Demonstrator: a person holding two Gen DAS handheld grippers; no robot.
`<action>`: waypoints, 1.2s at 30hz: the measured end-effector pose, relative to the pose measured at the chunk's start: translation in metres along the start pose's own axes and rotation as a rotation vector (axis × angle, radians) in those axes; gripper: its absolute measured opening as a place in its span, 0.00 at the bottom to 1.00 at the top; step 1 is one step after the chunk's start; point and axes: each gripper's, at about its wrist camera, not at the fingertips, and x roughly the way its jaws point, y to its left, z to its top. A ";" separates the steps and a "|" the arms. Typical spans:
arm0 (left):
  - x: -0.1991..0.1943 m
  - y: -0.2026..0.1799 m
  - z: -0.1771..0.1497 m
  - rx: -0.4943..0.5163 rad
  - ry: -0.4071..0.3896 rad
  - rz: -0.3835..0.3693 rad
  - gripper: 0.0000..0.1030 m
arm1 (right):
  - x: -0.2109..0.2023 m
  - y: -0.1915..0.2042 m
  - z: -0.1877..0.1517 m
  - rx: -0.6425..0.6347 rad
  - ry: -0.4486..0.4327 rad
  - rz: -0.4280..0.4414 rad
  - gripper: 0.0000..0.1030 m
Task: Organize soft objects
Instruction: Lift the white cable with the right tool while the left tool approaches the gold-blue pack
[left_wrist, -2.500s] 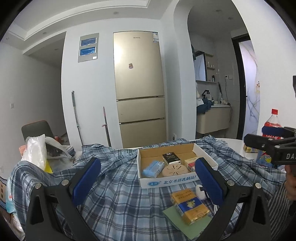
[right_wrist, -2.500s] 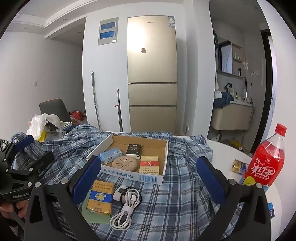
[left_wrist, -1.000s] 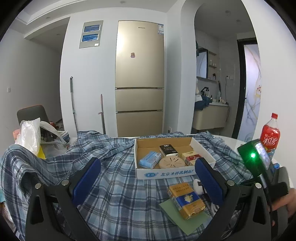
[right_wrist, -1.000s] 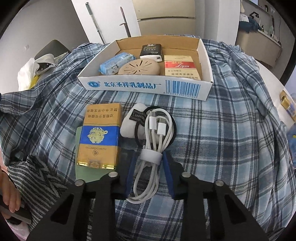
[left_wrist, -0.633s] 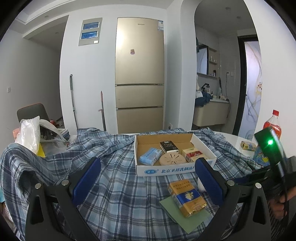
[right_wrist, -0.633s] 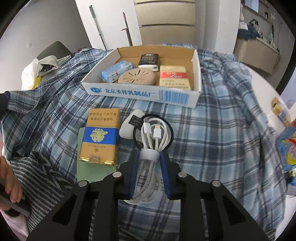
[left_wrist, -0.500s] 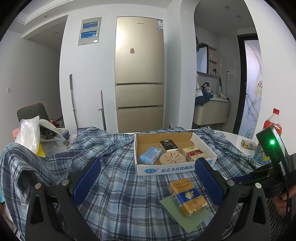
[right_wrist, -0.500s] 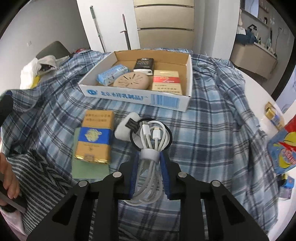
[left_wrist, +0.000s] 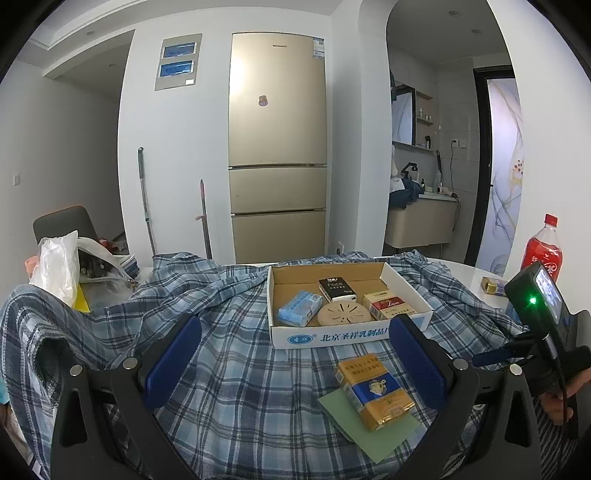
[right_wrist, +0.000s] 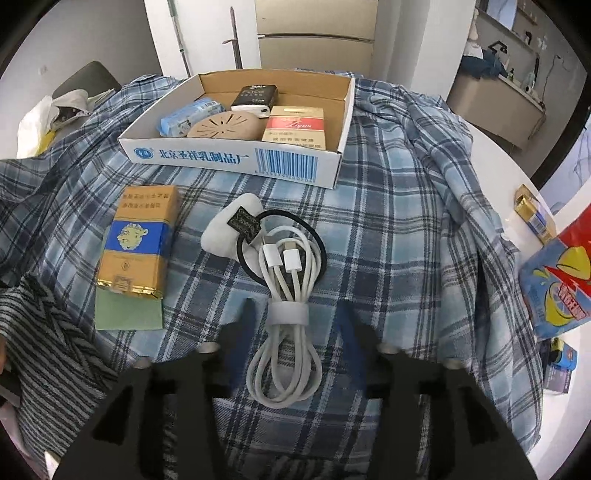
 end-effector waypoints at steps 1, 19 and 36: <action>0.000 0.000 0.000 0.000 0.001 0.001 1.00 | 0.001 0.001 0.001 -0.002 0.000 -0.001 0.48; -0.003 -0.003 0.001 0.018 -0.001 -0.001 1.00 | -0.026 0.005 -0.005 -0.034 -0.086 0.008 0.20; 0.062 -0.036 0.004 -0.066 0.368 -0.037 1.00 | -0.066 -0.019 0.005 0.082 -0.397 0.030 0.20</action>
